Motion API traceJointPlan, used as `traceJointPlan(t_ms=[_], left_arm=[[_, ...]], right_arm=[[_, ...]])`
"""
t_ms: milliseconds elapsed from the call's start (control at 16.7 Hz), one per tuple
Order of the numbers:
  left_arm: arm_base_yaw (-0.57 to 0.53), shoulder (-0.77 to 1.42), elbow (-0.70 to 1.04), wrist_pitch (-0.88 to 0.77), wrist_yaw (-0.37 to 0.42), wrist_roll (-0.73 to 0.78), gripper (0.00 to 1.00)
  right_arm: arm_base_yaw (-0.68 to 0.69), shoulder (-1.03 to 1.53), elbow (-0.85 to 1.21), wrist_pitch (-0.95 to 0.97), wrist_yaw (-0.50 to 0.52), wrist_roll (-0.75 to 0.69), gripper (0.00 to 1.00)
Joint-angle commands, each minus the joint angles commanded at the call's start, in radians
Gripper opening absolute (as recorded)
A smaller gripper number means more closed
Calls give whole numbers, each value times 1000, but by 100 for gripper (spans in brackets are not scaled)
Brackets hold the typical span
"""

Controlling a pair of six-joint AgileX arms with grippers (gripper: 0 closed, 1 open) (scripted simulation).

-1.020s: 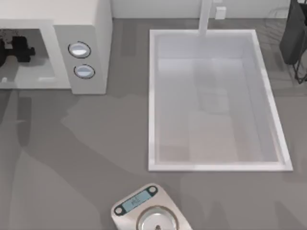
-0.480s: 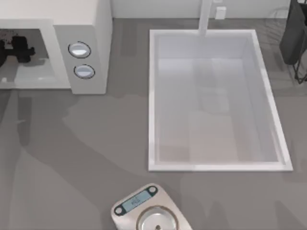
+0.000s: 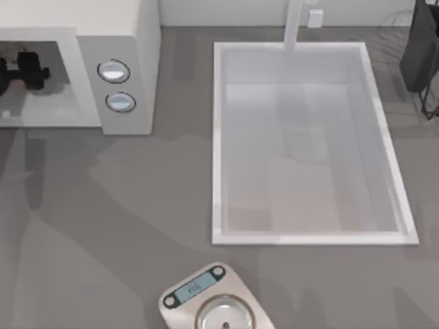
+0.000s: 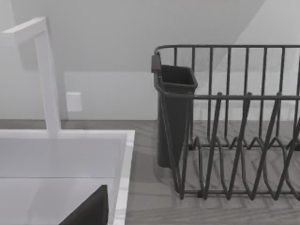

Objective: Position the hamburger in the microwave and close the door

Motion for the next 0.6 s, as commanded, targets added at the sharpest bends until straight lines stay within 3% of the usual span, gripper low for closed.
traceJointPlan(t_ms=[300,600], left_arm=[[0,0,0,0,0,0,98],[0,0,0,0,0,0,100]], right_arm=[[0,0,0,0,0,0,100],[0,0,0,0,0,0,100]])
